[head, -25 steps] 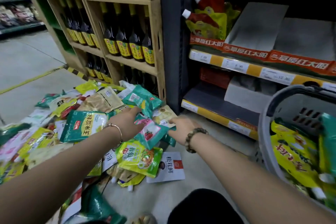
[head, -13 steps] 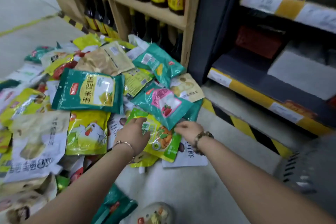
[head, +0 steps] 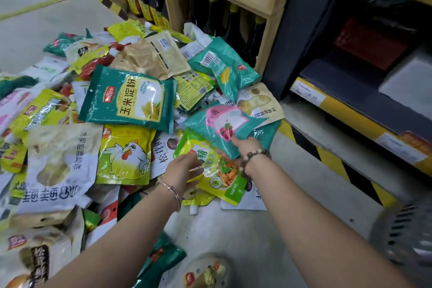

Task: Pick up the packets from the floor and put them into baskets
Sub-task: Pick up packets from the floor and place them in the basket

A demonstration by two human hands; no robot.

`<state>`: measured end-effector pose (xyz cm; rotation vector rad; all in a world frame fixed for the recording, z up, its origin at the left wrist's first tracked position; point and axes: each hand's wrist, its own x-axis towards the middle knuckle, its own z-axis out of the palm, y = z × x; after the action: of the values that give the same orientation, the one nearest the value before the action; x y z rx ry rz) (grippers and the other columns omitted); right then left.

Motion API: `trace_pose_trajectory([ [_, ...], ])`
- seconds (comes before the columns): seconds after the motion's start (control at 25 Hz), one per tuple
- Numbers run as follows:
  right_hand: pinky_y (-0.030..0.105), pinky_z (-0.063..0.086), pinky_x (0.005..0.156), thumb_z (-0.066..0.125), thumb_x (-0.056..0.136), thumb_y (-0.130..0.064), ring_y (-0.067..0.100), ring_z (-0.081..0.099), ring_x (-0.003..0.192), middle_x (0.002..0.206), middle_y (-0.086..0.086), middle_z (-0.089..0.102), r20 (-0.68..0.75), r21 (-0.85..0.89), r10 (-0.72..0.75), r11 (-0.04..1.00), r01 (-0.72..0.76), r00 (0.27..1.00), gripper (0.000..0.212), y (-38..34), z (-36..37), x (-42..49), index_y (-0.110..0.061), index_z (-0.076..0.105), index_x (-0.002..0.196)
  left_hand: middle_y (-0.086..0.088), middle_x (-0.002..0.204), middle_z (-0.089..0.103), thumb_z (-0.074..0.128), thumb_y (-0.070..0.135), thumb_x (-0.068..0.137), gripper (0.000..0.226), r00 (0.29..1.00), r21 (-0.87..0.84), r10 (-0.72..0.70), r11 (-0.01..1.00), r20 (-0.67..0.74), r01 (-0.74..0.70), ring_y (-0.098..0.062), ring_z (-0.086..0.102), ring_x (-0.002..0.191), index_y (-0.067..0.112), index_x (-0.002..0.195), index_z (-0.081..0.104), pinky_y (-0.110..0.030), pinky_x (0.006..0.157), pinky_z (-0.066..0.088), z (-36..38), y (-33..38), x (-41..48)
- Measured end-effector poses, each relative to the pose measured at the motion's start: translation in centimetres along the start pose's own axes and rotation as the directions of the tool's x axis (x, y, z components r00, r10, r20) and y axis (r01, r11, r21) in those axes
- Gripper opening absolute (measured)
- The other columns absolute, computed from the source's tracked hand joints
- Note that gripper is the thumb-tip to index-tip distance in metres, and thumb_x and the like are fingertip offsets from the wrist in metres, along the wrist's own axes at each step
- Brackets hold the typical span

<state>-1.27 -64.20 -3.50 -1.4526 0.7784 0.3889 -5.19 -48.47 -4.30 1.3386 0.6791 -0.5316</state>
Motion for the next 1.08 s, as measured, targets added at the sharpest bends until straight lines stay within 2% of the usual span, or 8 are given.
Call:
trace_pose_trajectory([
  [0.08, 0.015, 0.042, 0.032, 0.051, 0.094, -0.011, 0.018, 0.068, 0.055, 0.071, 0.006, 0.072, 0.121, 0.280, -0.039, 0.960, 0.003, 0.992, 0.008, 0.9, 0.1, -2.5, -0.009, 0.053, 0.102, -0.008, 0.098, 0.064, 0.049, 0.050, 0.090, 0.036, 0.984, -0.237, -0.155, 0.956, 0.093, 0.173, -0.020, 0.062, 0.084, 0.016, 0.103, 0.054, -0.033, 0.072, 0.047, 0.1, 0.1, 0.0],
  [0.2, 0.014, 0.037, 0.031, 0.051, 0.094, -0.010, 0.011, 0.056, 0.036, 0.057, 0.000, 0.067, 0.205, 0.259, -0.083, 0.966, 0.028, 0.975, 0.006, 3.6, -0.3, -5.3, -0.012, 0.057, 0.094, -0.015, 0.097, 0.070, 0.045, 0.067, 0.080, 0.066, 0.939, -0.391, -0.184, 0.873, 0.291, 0.292, -0.031, 0.068, 0.085, 0.011, 0.112, 0.056, -0.045, 0.072, 0.055, 1.0, -0.6, -0.4],
  [0.44, 0.017, 0.040, 0.033, 0.048, 0.095, -0.008, 0.016, 0.060, 0.041, 0.063, 0.000, 0.069, 0.404, 0.166, -0.069, 0.986, 0.002, 0.912, 0.008, 7.0, -1.0, -7.4, -0.009, 0.056, 0.097, -0.020, 0.125, 0.059, 0.050, 0.055, 0.084, 0.062, 0.953, -0.589, -0.114, 0.764, 0.280, 0.265, -0.035, 0.058, 0.110, 0.011, 0.127, 0.056, -0.049, 0.080, 0.047, 1.6, -1.4, -1.0],
  [0.6, 0.024, 0.051, 0.043, 0.052, 0.092, -0.004, 0.017, 0.067, 0.056, 0.083, 0.007, 0.070, 0.470, 0.116, -0.038, 0.993, -0.019, 0.882, 0.010, 7.9, -1.2, -7.2, -0.010, 0.058, 0.098, -0.013, 0.088, 0.073, 0.058, 0.041, 0.085, 0.036, 0.986, -0.511, -0.057, 0.849, 0.157, 0.131, -0.027, 0.070, 0.075, 0.012, 0.105, 0.064, -0.039, 0.062, 0.055, 0.6, -0.9, -0.6],
  [0.72, 0.026, 0.051, 0.049, 0.051, 0.088, 0.008, 0.013, 0.067, 0.059, 0.096, 0.021, 0.066, 0.465, -0.217, 0.030, 0.973, 0.081, 0.885, 0.017, 8.2, -2.2, -5.5, -0.005, 0.059, 0.096, -0.010, 0.074, 0.073, 0.057, 0.035, 0.088, 0.024, 0.999, -0.466, -0.026, 0.884, 0.043, 0.043, -0.025, 0.069, 0.062, 0.013, 0.095, 0.063, -0.041, 0.058, 0.056, -1.1, -0.2, 0.0],
  [0.88, 0.032, 0.050, 0.087, 0.063, 0.081, 0.001, 0.022, 0.062, 0.102, 0.115, 0.012, 0.065, 0.053, -0.649, -0.251, 0.727, 0.224, 0.967, 0.033, 7.9, -5.7, -1.3, -0.010, 0.064, 0.112, -0.008, 0.077, 0.073, 0.061, 0.036, 0.084, 0.023, 0.999, -0.383, 0.002, 0.923, -0.046, -0.020, -0.026, 0.069, 0.064, 0.015, 0.081, 0.070, -0.040, 0.066, 0.054, -4.7, -0.3, 0.7],
  [0.96, 0.032, 0.044, 0.097, 0.067, 0.081, -0.015, 0.019, 0.055, 0.115, 0.126, 0.003, 0.059, 0.178, -0.804, -0.323, 0.497, 0.327, 0.929, 0.043, 7.8, -5.2, -0.3, -0.017, 0.057, 0.123, -0.008, 0.077, 0.071, 0.061, 0.030, 0.085, 0.017, 0.995, -0.313, 0.006, 0.949, -0.096, -0.036, -0.027, 0.067, 0.069, 0.015, 0.081, 0.070, -0.039, 0.068, 0.053, -5.9, -1.6, 0.7],
  [1.08, 0.033, 0.040, 0.099, 0.067, 0.079, -0.034, 0.021, 0.047, 0.120, 0.133, 0.000, 0.049, 0.431, -0.876, -0.209, 0.136, 0.463, 0.878, 0.055, 8.1, -2.1, 0.2, -0.024, 0.049, 0.130, -0.005, 0.070, 0.071, 0.063, 0.017, 0.084, 0.005, 0.990, -0.255, 0.000, 0.966, -0.140, -0.036, -0.026, 0.065, 0.064, 0.013, 0.086, 0.065, -0.039, 0.067, 0.052, -6.4, -3.6, 0.1],
])
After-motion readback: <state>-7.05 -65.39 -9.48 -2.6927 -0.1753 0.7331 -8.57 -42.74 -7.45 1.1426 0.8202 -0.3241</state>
